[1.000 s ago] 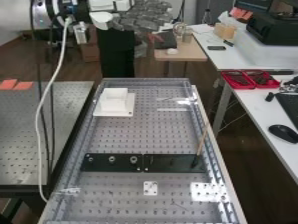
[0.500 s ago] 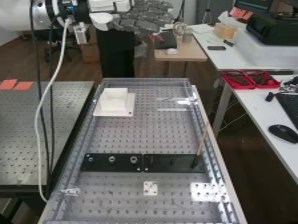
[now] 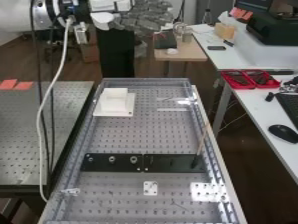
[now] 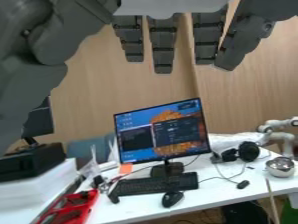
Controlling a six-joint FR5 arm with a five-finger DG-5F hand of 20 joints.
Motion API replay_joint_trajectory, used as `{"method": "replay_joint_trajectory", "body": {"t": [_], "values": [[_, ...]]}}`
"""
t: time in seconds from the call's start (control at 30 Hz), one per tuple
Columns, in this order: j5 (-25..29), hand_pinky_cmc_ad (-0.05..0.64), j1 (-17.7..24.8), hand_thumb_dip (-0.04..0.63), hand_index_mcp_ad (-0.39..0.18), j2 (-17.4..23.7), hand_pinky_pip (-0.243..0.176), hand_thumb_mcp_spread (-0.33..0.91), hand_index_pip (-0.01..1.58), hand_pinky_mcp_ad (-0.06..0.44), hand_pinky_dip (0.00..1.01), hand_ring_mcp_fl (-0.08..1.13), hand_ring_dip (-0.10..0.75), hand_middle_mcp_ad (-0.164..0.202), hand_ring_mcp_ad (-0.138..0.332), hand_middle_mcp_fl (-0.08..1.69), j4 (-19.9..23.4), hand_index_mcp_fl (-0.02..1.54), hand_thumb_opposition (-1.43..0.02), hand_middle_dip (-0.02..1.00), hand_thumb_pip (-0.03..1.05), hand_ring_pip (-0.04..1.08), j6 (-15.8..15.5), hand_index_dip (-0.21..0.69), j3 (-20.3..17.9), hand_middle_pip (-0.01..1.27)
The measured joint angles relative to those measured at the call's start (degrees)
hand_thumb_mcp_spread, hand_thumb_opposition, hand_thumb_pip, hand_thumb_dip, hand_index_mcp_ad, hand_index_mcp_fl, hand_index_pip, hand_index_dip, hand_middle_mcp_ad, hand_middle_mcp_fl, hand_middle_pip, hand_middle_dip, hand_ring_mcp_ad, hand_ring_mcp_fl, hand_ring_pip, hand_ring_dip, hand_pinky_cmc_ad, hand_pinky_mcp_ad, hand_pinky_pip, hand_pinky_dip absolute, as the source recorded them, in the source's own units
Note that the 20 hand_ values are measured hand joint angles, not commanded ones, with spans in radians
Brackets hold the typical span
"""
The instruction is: Grab the drill bit and place it in the clear container
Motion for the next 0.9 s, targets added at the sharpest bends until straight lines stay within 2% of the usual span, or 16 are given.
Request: {"method": "replay_joint_trajectory", "body": {"t": [0.1, 0.53, 0.67, 0.73, 0.9], "values": [[-0.06, 0.370, -0.05, 0.038, -0.007, -0.09, -0.096, 0.24, 0.09, 0.211, 0.22, 0.04, -0.005, 0.108, 0.246, 0.10, -0.24, 0.05, -0.68, 0.14, 0.18, 0.11, 0.00, 0.168, 0.19, 0.15], [1.22, 0.374, 0.47, 0.037, -0.002, -1.39, -0.096, 0.24, 0.09, 0.211, 0.23, 0.04, -0.005, 0.103, 0.246, 0.10, -0.45, 0.05, -0.68, 0.14, 0.18, 0.11, 0.24, 0.168, 0.53, 0.15], [1.73, 0.370, 0.51, 0.038, 0.000, -0.49, -0.096, 0.24, 0.09, 0.211, 0.23, 0.05, -0.005, 0.108, 0.246, 0.10, 2.48, 0.06, -0.68, 0.14, 0.18, 0.11, -0.55, 0.164, -0.86, 0.15], [0.46, 0.368, 0.55, 0.037, -0.010, 0.05, -0.096, 0.24, 0.09, 0.211, 0.23, 0.04, -0.002, 0.099, 0.248, 0.12, 3.69, 0.09, -0.68, 0.14, 0.18, 0.11, -0.81, 0.164, -1.39, 0.15], [1.40, 0.365, 0.61, 0.035, 0.000, 0.54, -0.096, 0.24, 0.09, 0.211, 0.23, 0.06, -0.002, 0.105, 0.244, 0.13, 2.18, 0.11, -0.68, 0.14, 0.18, 0.10, -0.98, 0.164, -1.40, 0.15]]}}
